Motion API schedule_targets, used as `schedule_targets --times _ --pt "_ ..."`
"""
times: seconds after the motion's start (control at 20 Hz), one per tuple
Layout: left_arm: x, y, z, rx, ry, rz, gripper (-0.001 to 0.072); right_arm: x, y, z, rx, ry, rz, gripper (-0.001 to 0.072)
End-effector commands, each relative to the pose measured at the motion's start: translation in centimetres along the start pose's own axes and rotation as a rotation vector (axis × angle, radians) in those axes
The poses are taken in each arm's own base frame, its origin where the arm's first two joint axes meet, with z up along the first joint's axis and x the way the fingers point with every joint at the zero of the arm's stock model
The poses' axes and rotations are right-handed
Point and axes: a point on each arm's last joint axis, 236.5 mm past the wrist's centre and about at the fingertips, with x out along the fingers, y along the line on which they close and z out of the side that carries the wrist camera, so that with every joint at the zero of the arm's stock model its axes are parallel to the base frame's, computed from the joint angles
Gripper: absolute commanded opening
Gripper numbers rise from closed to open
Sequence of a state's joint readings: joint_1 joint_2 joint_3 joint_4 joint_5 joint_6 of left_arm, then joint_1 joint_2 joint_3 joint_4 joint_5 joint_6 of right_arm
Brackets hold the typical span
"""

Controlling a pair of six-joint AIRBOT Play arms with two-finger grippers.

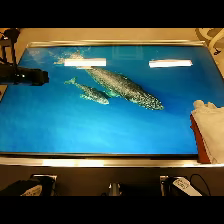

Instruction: Fold the shirts.

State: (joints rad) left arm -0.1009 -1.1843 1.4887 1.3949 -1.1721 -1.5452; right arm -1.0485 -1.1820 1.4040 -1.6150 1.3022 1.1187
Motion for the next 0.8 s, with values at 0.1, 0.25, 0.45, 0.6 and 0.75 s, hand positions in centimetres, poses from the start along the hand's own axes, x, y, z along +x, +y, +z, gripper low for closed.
schedule_targets --times 0.1,0.25,0.45,0.6,0.75 --pt "1.7 0.5 1.7 0.005 -0.027 0.012 0.0024 -13.2 3.6 16.1 -0.017 -0.669 0.123 0.0671" --pt "4.8 1.5 1.6 -0.016 0.037 0.034 0.0024 -12.2 17.6 15.8 -0.284 -0.567 0.354 0.0672" --pt "6.6 7.3 -7.8 -0.126 0.430 0.285 0.0720 -8.3 32.0 6.5 -0.806 -0.179 0.396 0.0714" --pt "7.4 7.1 -10.2 -0.055 0.455 0.275 0.0720 -7.5 37.3 2.1 -0.879 -0.019 0.492 0.0712" --pt "7.6 6.4 -9.7 -0.030 0.387 0.260 0.0720 -7.4 38.7 0.7 -0.920 0.019 0.509 0.0708"
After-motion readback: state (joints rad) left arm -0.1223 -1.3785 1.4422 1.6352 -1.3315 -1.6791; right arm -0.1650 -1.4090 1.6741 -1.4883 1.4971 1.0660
